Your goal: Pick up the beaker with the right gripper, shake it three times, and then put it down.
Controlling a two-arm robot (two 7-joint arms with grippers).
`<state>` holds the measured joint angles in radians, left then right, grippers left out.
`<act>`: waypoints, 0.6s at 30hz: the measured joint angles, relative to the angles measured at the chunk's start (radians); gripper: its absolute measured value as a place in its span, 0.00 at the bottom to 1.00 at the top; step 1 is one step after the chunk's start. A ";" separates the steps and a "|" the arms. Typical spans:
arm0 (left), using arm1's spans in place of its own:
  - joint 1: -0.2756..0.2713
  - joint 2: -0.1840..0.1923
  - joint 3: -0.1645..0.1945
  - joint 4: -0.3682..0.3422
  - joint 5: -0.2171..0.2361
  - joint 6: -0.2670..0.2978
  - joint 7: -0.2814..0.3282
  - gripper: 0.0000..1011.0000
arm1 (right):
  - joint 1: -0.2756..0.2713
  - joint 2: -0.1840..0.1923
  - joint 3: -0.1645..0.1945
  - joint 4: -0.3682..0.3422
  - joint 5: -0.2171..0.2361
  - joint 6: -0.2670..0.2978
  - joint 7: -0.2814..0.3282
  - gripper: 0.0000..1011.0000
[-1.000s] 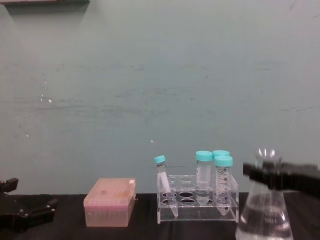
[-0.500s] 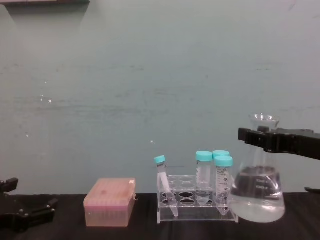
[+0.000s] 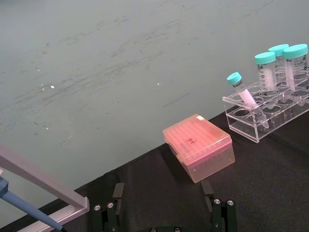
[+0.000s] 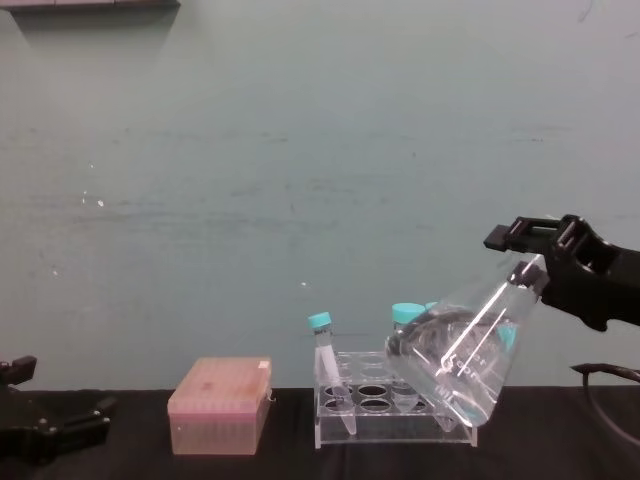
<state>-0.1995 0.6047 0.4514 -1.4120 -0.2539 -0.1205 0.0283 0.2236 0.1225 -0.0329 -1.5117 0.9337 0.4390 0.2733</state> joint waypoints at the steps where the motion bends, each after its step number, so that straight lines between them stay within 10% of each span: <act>1: 0.000 0.000 0.000 0.000 0.000 0.000 0.000 0.99 | -0.003 -0.008 0.008 -0.001 0.020 0.012 -0.010 0.45; 7: 0.000 0.000 0.000 0.000 0.000 0.000 0.000 0.99 | -0.015 -0.043 0.045 -0.006 0.111 0.061 -0.064 0.45; 11: 0.000 0.000 0.000 0.000 0.000 0.000 0.000 0.99 | -0.017 -0.019 0.025 -0.007 0.082 0.033 -0.059 0.45; 18: 0.000 0.000 0.000 0.000 0.000 0.000 0.000 0.99 | 0.018 0.173 -0.147 0.000 -0.311 -0.256 0.027 0.45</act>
<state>-0.1996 0.6047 0.4514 -1.4120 -0.2540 -0.1205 0.0283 0.2420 0.2955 -0.1796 -1.5118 0.6231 0.1832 0.3001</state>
